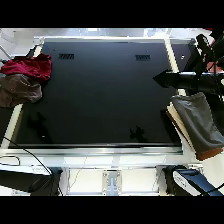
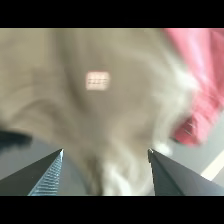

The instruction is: Fold the shirts.

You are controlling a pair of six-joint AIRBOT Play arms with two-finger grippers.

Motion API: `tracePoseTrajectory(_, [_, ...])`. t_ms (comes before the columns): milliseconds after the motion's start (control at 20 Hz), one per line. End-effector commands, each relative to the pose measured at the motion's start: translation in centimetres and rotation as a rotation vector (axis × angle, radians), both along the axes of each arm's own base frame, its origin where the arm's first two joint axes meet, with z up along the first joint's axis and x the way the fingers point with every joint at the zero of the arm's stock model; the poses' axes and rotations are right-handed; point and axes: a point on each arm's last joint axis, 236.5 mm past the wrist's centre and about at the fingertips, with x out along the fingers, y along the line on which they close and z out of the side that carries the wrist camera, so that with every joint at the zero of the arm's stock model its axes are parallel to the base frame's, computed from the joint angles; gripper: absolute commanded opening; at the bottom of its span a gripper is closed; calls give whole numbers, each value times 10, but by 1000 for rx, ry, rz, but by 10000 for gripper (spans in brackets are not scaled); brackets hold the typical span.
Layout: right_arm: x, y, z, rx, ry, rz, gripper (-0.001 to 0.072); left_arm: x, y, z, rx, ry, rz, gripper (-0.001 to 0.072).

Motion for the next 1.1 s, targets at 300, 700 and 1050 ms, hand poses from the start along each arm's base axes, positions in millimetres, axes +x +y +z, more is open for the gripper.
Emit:
tracePoseTrajectory(300, [14,-5,12,66,-26,-91,548,-60,56,-121,-384,46,327,601])
tracePoseTrajectory(700, [13,-4,12,86,-9,-101,549,18,38,-115,-490,-300,182,553])
tracePoseTrajectory(1050, [13,-3,13,113,8,-119,548,59,23,-26,-360,-617,-49,7])
